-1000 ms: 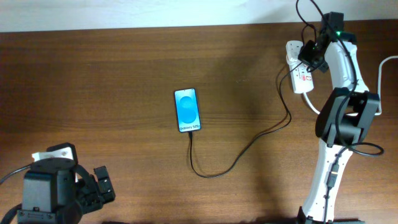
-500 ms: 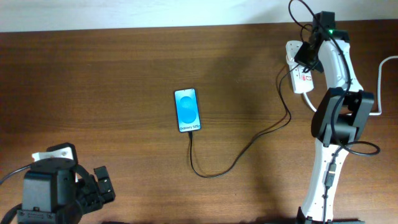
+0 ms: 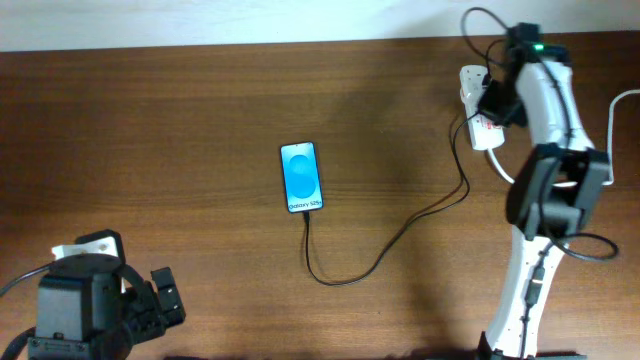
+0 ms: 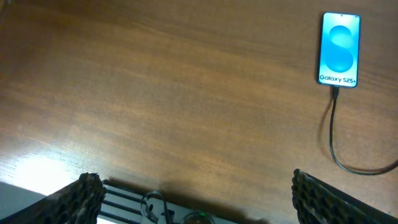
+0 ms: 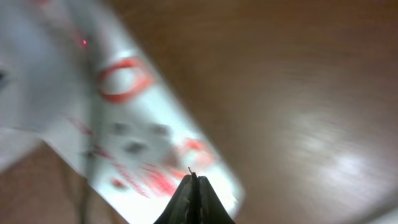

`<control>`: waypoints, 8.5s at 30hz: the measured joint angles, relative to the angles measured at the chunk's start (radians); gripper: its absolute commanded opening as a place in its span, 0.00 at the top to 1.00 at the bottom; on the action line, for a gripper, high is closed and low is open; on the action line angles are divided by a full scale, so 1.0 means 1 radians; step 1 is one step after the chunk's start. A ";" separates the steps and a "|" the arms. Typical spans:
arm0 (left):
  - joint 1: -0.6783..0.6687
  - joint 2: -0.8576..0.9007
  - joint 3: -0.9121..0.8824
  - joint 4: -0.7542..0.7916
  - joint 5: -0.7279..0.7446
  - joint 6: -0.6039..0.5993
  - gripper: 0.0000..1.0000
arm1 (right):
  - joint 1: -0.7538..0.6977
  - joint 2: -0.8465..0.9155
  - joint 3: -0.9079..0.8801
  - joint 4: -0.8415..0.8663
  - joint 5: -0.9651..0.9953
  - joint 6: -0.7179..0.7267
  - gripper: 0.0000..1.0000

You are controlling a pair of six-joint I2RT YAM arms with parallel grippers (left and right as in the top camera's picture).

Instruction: Plug charger to phone and switch on socket

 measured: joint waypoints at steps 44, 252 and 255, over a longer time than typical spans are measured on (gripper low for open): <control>0.000 -0.452 0.002 0.148 -0.030 0.087 0.01 | 0.024 -1.432 -0.002 -0.488 -0.068 0.000 0.02; 0.000 -0.451 -0.002 0.147 -0.030 0.087 0.01 | 0.184 -2.419 -2.221 1.130 -0.129 -0.212 0.02; 0.000 -0.451 -0.002 0.147 -0.031 0.087 0.01 | 0.184 -2.419 -2.221 1.130 -0.129 -0.213 0.02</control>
